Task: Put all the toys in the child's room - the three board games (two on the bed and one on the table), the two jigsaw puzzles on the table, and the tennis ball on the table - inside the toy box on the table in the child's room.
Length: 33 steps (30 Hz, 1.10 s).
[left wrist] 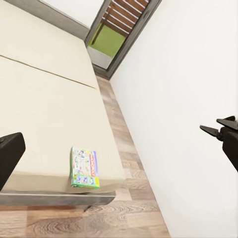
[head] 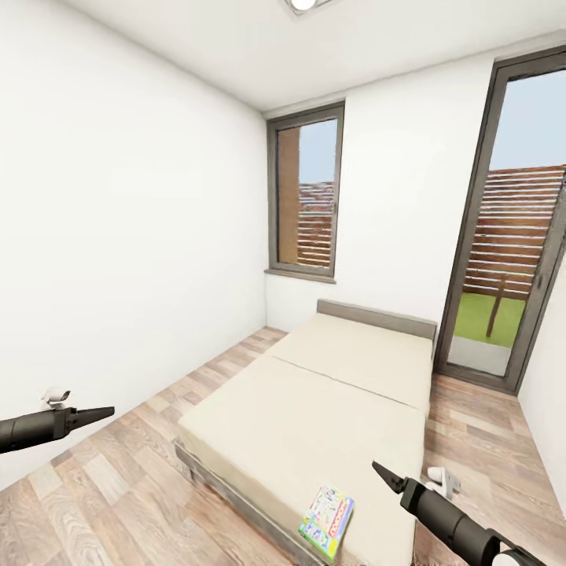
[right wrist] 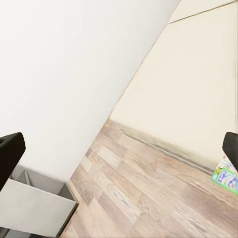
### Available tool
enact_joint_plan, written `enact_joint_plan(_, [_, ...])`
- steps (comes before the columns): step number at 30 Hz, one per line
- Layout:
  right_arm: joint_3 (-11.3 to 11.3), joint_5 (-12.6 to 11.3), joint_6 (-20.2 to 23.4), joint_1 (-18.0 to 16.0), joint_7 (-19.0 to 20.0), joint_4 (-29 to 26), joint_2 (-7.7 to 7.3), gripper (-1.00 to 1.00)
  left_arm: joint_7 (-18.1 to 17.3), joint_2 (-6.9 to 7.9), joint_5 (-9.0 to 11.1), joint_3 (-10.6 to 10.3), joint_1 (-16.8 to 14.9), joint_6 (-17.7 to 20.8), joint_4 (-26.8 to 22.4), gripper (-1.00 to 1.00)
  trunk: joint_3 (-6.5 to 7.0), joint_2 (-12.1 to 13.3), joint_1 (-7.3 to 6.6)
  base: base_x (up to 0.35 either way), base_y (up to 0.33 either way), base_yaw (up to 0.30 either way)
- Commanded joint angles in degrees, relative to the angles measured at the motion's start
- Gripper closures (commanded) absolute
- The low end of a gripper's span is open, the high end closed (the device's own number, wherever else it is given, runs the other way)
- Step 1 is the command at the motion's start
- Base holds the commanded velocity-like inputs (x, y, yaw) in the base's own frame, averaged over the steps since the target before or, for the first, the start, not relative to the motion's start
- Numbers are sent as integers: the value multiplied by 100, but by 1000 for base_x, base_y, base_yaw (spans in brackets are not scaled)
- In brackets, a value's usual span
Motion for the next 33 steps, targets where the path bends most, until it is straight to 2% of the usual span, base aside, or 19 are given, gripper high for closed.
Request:
enact_joint_plan(1, [-7, -27, 37, 0, 6, 4, -1, -100, -20, 1, 2, 1, 1, 61, 1, -100, -8, -3, 2, 0, 120, -206])
enact_joint_plan(11, [-113, -28, 44, -1, 46, 67, 2, -100, -20, 5, 2, 1, 1, 61, 1, -100, -67, -3, 2, 0, 41, -220])
enact_joint_plan(24, [-122, -28, 45, -1, 50, 71, 3, -100, -20, 10, 2, 1, 1, 61, 1, -100, -113, -3, 2, 0, 113, -253])
enact_joint_plan(33, [-122, -28, 45, -1, 50, 71, 3, -100, -20, 10, 2, 1, 1, 61, 1, -100, -118, -3, 2, 0, 21, -272])
